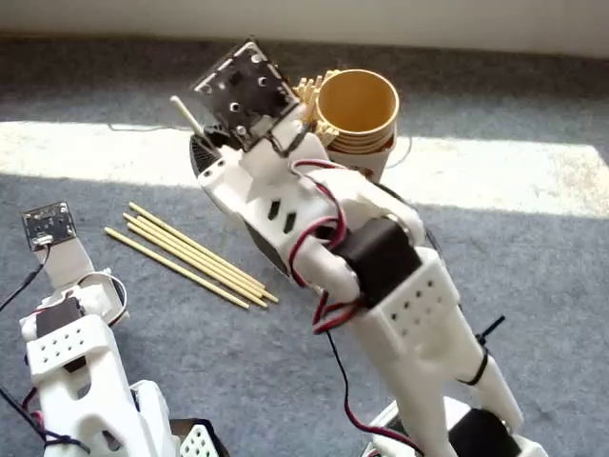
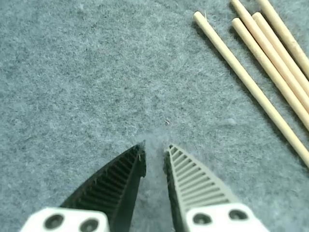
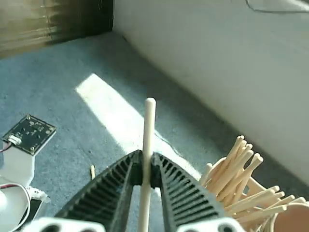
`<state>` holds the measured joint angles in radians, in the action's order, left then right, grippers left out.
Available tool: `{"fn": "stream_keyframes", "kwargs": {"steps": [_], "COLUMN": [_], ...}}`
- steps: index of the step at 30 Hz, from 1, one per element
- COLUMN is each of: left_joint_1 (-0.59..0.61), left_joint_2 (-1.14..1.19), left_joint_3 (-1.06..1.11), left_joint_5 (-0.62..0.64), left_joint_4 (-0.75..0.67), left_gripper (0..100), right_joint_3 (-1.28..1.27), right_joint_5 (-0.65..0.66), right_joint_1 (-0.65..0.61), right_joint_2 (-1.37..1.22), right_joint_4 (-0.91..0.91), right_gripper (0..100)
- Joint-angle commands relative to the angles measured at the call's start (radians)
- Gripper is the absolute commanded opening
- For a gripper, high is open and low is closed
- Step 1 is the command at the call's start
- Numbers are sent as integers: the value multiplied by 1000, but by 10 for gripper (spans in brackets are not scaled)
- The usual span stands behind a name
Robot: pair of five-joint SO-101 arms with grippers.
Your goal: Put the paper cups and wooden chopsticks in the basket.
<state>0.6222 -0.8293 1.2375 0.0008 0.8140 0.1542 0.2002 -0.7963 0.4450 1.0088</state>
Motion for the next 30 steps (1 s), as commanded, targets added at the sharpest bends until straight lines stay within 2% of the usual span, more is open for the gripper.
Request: {"fn": "stream_keyframes", "kwargs": {"steps": [1,6,11,17,25,30], "left_joint_1": [10,10,10,10,7,7], "left_joint_2": [-16,-16,-16,-16,-16,-16], "left_joint_3": [-5,-1,-1,1,2,2], "left_joint_5": [-9,-9,-9,-9,-9,-9], "left_joint_4": [-14,-14,-14,-14,-14,-14], "left_gripper": [74,74,74,74,74,74], "right_joint_3": [-1,-99,-231,-392,-645,-713], "right_joint_5": [-11,-8,-9,-11,-11,-11], "right_joint_1": [-18,19,82,157,205,248], "right_joint_2": [114,180,208,236,255,171], "right_joint_4": [-73,-191,-410,-750,-1308,-1550], "right_gripper": [5,5,5,5,5,5]}}
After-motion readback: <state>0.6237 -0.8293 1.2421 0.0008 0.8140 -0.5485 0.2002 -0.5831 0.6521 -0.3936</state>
